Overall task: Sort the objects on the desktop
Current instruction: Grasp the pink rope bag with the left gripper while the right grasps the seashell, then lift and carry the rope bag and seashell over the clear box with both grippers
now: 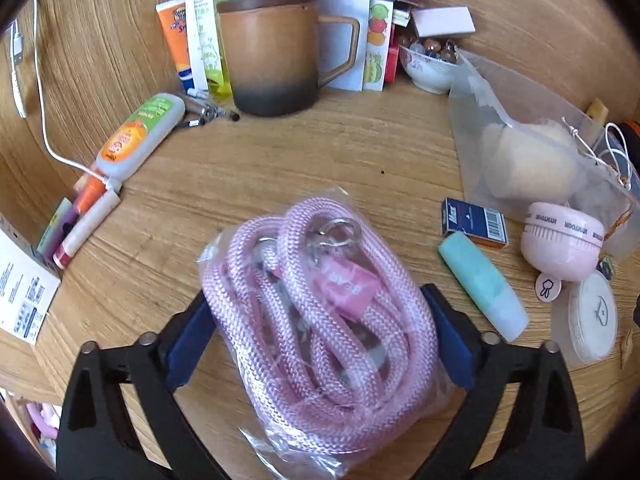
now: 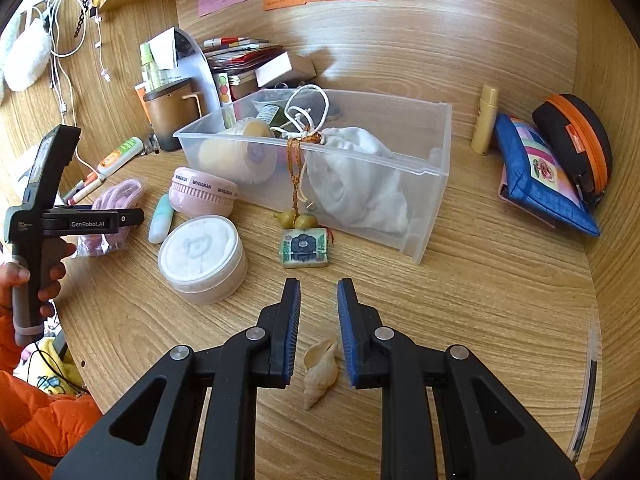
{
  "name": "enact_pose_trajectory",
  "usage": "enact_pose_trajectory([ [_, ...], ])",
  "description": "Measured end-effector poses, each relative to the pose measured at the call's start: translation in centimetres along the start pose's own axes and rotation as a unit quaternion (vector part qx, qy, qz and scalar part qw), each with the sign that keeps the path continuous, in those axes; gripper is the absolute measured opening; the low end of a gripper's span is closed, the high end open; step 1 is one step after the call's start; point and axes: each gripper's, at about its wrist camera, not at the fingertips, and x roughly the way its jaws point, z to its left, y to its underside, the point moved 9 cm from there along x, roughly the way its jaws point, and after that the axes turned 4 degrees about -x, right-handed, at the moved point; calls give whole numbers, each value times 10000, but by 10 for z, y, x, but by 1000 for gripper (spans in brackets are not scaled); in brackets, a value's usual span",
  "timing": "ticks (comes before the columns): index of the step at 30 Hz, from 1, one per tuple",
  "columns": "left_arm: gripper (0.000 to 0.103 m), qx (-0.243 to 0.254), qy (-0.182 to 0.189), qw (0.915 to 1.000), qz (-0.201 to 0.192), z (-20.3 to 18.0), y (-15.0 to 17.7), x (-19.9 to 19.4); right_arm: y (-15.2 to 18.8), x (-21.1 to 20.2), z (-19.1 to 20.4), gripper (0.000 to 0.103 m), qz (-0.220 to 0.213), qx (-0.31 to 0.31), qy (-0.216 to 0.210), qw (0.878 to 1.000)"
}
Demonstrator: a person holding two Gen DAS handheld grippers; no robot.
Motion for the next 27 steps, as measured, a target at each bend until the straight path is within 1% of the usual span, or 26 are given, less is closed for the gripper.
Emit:
enact_pose_trajectory([
  [1, 81, 28, 14, 10000, -33, 1, -2, -1, -1, 1, 0, 17, 4, 2, 6, 10000],
  [3, 77, 91, 100, 9999, -64, 4, -4, -3, -3, 2, -1, 17, 10, 21, 11, 10000],
  [4, 72, 111, 93, 9998, -107, 6, -4, -4, -3, 2, -1, 17, 6, 27, 15, 10000],
  [8, 67, 107, 174, 9997, -167, 10, -5, -6, -9, 0, 2, 17, -19, -17, 75, 10000],
  [13, 64, -57, 361, 9991, -220, 15, -7, -10, -12, -5, 5, 17, -32, -96, 208, 9997],
  [17, 64, -148, 541, 9980, -278, 16, -9, -16, -9, -11, -1, 17, 13, -69, 391, 9992],
  [22, 64, -90, 662, 9969, -426, 15, -9, -29, 4, -23, -10, 17, 93, 6, 575, 9983],
  [27, 64, -3, 806, 9951, -577, 9, -11, -41, 19, -20, -2, 17, 320, -41, 548, 9980],
])
